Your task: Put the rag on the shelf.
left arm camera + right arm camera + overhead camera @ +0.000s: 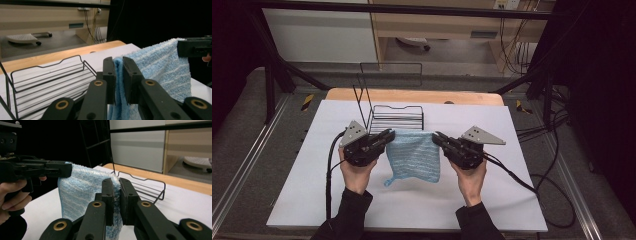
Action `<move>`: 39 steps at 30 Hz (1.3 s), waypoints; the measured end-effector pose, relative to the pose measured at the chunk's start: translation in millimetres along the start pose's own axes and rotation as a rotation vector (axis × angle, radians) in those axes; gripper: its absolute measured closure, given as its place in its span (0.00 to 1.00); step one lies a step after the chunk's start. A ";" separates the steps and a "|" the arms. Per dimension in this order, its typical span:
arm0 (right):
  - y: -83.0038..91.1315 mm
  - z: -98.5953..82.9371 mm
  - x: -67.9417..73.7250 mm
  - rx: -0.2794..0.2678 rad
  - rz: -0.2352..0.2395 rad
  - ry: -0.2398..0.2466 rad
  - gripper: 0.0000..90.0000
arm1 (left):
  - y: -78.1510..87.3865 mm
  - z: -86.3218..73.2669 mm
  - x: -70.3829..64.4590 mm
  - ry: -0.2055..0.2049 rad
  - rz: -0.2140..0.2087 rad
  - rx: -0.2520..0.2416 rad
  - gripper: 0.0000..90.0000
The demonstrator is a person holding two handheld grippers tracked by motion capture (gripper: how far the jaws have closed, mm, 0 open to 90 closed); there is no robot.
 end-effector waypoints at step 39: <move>-18.9 72.8 15.7 -0.173 -0.024 0.072 0.93 | 15.4 70.5 23.7 0.006 0.055 -0.192 0.90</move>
Point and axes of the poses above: each handheld gripper's, and its own axes: y roughly backward along the jaws, z roughly out of its top, x roughly to its left, the point moved 8 cm from there along -y, roughly forward along the jaws, and after that the axes turned 2 degrees about -y, right-handed, at the moved point
